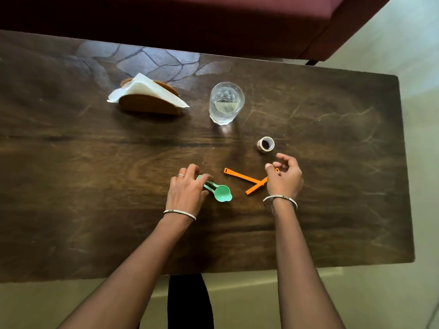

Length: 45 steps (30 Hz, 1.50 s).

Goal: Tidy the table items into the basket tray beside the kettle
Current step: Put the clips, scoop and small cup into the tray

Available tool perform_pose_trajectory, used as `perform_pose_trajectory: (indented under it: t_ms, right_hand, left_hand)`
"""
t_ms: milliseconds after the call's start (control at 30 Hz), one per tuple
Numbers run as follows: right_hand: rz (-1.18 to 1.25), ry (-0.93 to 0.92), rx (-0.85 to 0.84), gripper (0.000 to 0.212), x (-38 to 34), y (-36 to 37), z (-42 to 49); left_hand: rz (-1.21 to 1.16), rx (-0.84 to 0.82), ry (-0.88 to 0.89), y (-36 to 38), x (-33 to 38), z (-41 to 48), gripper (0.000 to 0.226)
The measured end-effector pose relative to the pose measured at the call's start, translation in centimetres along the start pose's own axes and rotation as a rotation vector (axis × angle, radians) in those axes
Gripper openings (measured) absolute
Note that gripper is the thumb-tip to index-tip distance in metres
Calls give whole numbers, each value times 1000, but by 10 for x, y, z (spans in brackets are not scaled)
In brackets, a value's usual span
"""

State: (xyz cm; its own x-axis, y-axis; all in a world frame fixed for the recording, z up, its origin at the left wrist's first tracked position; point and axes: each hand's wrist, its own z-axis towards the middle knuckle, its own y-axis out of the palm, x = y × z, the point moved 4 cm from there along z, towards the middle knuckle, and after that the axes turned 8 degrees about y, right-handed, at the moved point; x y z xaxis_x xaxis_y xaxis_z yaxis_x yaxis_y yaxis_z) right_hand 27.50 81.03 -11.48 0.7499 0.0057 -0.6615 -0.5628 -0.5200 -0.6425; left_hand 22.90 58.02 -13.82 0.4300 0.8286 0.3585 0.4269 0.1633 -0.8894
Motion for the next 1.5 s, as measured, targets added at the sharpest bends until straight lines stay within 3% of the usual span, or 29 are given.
perform_pose_trajectory:
  t_ms: [300,500,667,867,1067,1500]
  right_hand:
    - [-294,-251,-146,71,-24,28,32]
    - [-520,-353,-154,56,-33,44,42]
    - [-427,-333,-99,43,-32,46,25]
    - [-220,-408,-108,45,-42,63,-53]
    - [-150,-455,-240,39,-48,101,-168]
    - [-127,-457,-469,38,-72,225,-360]
  left_hand:
    - [-17,115,-2,-2,-14,1,27]
    - [-227,261,-103,-24,-38,-18,25]
    - [-394,357,-189,-34,-69,-41,26]
    - [-481,418,-303,-46,-104,-71,26]
    - [-549,464,-398,-68,-149,-115,27]
    - [-495,549,-575,-132,-325,-243,22]
